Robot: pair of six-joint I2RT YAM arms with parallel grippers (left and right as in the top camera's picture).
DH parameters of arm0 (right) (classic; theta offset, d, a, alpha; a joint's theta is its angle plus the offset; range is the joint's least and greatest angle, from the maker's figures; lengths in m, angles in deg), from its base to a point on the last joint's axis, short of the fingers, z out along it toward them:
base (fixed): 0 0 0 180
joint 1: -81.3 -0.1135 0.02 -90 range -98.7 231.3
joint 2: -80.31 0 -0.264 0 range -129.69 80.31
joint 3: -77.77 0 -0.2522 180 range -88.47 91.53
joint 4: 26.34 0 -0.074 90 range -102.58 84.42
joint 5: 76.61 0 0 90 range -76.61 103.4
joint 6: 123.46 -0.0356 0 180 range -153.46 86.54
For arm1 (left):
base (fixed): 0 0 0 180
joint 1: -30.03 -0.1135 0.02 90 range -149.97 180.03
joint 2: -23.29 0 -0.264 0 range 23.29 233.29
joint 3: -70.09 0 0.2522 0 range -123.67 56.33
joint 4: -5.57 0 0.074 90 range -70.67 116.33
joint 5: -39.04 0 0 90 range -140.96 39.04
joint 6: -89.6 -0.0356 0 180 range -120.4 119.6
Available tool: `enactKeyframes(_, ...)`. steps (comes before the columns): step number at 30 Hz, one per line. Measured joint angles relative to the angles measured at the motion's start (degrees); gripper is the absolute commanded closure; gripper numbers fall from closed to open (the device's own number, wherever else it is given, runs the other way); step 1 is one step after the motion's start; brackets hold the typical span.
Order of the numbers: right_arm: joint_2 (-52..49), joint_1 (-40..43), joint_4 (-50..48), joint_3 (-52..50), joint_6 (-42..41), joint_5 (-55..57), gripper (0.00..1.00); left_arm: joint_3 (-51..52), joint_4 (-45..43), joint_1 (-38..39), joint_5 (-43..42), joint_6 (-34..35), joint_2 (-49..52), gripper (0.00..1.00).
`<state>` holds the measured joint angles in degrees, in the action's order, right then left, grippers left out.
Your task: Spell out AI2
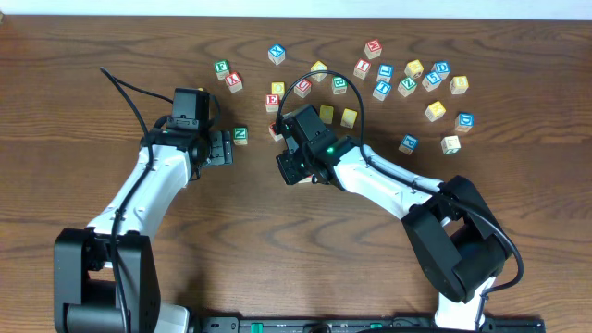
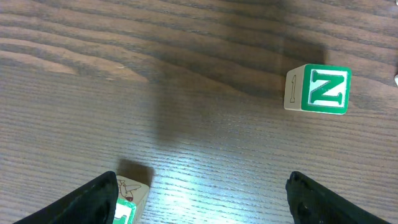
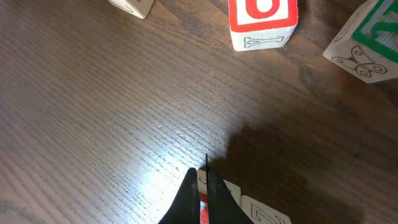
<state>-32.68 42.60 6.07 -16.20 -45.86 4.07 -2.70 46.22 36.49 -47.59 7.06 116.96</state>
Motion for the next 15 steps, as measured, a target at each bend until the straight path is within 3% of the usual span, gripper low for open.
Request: enactKeyframes(15,0.0,0.0,1.6,0.0,0.0,1.5,0.99,0.0,0.0,0.0,0.0,0.0,0.0,0.15)
